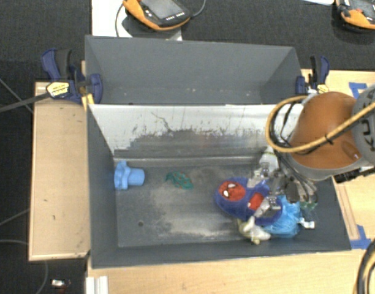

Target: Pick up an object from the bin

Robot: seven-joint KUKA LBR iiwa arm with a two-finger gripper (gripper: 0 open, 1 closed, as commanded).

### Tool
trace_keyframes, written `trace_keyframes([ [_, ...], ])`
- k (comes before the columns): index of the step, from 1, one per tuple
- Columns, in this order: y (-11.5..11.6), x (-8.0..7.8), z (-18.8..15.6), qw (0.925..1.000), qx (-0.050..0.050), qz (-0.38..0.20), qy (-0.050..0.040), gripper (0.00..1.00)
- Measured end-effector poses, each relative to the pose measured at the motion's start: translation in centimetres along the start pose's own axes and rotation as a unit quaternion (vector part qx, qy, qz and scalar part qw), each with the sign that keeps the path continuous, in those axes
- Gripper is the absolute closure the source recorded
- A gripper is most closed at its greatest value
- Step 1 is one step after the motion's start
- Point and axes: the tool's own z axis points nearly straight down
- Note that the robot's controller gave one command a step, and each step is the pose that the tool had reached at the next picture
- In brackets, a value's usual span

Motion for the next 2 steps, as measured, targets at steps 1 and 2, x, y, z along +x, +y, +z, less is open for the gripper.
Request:
trace_keyframes([
  [1,0.0,-0.1,-0.4,1.0000,0.000,-0.001,-0.0034,0.00],
  [2,3.3,0.8,6.0,0.9994,0.002,-0.029,-0.0157,0.00],
])
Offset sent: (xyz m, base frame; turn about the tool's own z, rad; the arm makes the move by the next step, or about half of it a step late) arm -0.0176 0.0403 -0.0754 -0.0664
